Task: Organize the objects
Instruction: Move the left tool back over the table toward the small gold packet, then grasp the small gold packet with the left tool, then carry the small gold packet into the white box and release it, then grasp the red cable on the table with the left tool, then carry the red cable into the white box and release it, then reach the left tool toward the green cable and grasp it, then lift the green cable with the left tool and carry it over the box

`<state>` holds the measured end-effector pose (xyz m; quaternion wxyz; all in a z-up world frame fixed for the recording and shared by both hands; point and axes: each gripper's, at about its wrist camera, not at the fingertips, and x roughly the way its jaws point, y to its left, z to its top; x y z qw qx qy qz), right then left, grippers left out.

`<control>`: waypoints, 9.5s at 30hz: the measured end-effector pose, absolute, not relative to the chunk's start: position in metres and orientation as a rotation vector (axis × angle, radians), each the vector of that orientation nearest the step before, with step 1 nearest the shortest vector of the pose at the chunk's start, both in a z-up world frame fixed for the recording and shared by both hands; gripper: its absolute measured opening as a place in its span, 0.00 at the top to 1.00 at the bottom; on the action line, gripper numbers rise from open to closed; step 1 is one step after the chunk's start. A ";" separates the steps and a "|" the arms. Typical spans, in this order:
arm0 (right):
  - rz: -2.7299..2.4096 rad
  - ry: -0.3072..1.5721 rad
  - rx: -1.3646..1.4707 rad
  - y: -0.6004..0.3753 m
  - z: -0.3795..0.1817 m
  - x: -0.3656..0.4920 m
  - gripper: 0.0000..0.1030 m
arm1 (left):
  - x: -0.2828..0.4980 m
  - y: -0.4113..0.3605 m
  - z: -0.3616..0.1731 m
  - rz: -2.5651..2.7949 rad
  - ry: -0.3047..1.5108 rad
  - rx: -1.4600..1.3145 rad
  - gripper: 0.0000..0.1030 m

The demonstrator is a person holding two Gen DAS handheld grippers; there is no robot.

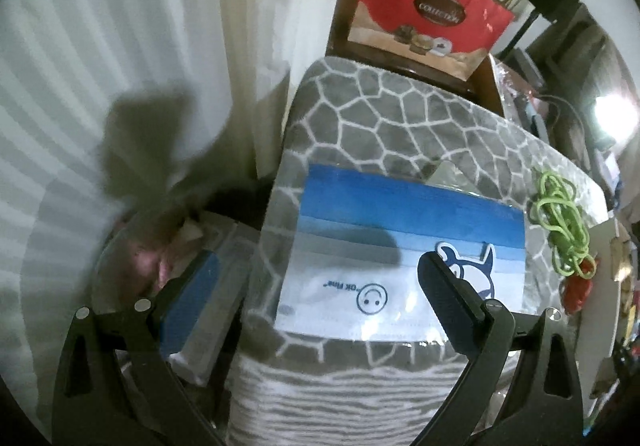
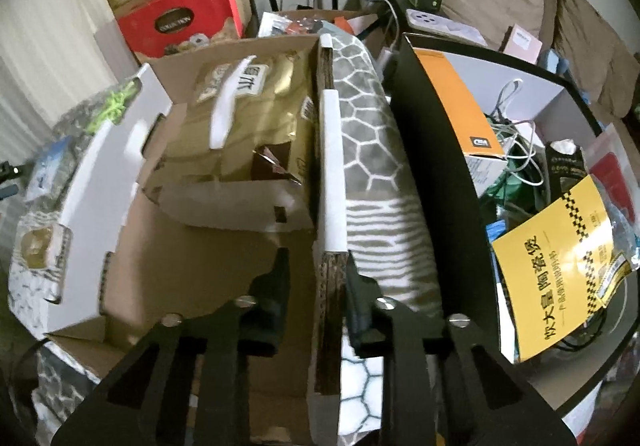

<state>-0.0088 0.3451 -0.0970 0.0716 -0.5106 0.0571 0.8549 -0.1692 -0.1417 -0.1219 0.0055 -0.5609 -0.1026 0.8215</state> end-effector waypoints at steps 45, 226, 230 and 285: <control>2.570 0.203 -1.545 0.346 -0.100 -0.006 0.90 | -0.074 -0.002 -0.104 2.191 -0.120 -1.594 0.79; 2.601 0.317 -1.528 0.353 -0.098 0.001 0.84 | -0.165 0.080 -0.057 2.144 -0.384 -1.605 0.35; 2.600 0.319 -1.528 0.353 -0.098 0.001 0.84 | -0.184 0.074 -0.076 2.176 -0.399 -1.662 0.35; 2.605 0.365 -1.518 0.360 -0.095 0.002 0.84 | -0.070 0.208 0.032 1.880 -0.077 -1.280 0.89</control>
